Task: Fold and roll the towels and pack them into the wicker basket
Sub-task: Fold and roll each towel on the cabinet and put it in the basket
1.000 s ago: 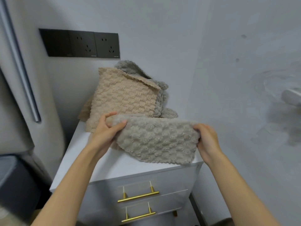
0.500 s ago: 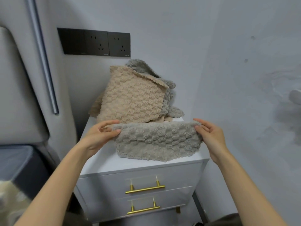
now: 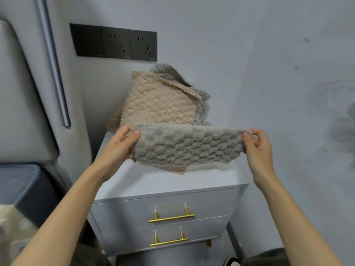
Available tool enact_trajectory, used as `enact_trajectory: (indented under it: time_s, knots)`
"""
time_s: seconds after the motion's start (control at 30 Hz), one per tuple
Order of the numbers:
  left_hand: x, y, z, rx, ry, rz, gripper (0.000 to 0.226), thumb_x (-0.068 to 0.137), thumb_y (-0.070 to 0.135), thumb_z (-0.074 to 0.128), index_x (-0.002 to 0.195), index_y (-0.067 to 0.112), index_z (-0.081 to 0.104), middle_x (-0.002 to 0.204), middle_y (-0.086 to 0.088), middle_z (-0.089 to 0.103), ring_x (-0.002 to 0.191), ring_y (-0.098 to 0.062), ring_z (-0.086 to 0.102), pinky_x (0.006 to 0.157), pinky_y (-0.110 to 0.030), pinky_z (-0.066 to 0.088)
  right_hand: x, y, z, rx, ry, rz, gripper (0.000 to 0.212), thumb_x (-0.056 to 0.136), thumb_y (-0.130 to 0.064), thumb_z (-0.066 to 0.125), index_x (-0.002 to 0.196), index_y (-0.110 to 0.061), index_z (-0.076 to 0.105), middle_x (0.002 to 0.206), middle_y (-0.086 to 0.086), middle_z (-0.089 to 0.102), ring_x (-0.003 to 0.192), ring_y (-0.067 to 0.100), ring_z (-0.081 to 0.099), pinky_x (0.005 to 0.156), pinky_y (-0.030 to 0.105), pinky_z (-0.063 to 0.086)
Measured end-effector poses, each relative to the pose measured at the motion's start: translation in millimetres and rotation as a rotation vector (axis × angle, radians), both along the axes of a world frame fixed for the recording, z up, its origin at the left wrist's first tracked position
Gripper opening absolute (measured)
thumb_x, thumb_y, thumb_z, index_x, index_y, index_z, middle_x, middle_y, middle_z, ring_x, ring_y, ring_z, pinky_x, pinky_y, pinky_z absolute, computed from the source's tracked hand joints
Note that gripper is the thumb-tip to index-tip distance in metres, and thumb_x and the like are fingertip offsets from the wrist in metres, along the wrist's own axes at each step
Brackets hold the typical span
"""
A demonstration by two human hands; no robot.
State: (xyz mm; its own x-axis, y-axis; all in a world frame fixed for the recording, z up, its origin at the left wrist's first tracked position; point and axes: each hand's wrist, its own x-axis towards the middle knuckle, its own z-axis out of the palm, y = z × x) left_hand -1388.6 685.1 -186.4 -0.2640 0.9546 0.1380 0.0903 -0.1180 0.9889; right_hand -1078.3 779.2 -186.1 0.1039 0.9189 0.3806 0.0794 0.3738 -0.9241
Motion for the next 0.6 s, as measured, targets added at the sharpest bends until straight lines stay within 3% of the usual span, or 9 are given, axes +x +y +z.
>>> enact_trajectory:
  time_s: [0.1,0.23,0.37,0.43,0.5,0.6]
  knots:
    - [6.8,8.5,-2.7,-0.062,0.014,0.11,0.021,0.099,0.031,0.047,0.096,0.011,0.043,0.064,-0.009,0.042,0.045,-0.018,0.037,0.04,-0.024,0.027,-1.5,1.7,-4.5,0.006,-0.083,-0.041,0.012,0.099,-0.026,0.049,0.088,-0.03,0.047,0.065,0.006,0.051,0.061,0.018,0.044,0.061,0.032,0.037]
    - [7.5,19.8,-17.1,-0.149,0.19,0.197,0.02,0.098,0.032,0.049,0.089,0.015,0.046,0.061,0.004,0.048,0.039,-0.006,0.041,0.039,-0.02,0.031,0.2,15.5,-16.1,-0.077,-0.282,-0.048,0.01,0.096,-0.032,0.053,0.096,-0.022,0.053,0.07,0.005,0.059,0.063,0.019,0.05,0.063,0.032,0.038]
    - [7.5,36.1,-30.1,-0.213,0.228,0.232,0.022,0.096,0.03,0.055,0.11,0.014,0.051,0.076,-0.001,0.056,0.057,-0.013,0.05,0.046,-0.021,0.038,-0.6,36.1,-25.0,-0.206,-0.364,-0.106,0.018,0.092,-0.032,0.059,0.104,-0.018,0.058,0.093,0.006,0.065,0.084,0.021,0.059,0.073,0.03,0.043]
    - [8.4,42.1,-36.1,-0.235,0.206,0.229,0.031,0.095,0.023,0.056,0.123,0.012,0.05,0.095,-0.004,0.061,0.077,-0.016,0.058,0.062,-0.026,0.049,0.5,44.7,-31.0,-0.278,-0.355,-0.115,0.022,0.09,-0.025,0.062,0.111,-0.019,0.056,0.101,0.006,0.064,0.092,0.023,0.061,0.081,0.039,0.05]
    - [7.7,44.2,-40.6,-0.236,0.35,0.256,0.034,0.093,0.022,0.058,0.125,0.012,0.05,0.109,-0.004,0.059,0.096,-0.018,0.057,0.081,-0.034,0.051,4.6,50.0,-36.7,-0.374,-0.375,-0.104,0.032,0.088,-0.02,0.063,0.118,-0.018,0.053,0.114,0.008,0.062,0.102,0.027,0.061,0.088,0.043,0.051]
    - [7.6,38.2,-41.9,-0.18,0.666,0.312,0.018,0.093,0.024,0.056,0.107,0.014,0.055,0.097,0.001,0.06,0.088,-0.016,0.057,0.073,-0.029,0.044,10.3,50.6,-41.1,-0.489,-0.499,-0.092,0.045,0.086,-0.019,0.065,0.128,-0.011,0.05,0.123,0.011,0.058,0.11,0.028,0.058,0.097,0.043,0.047]
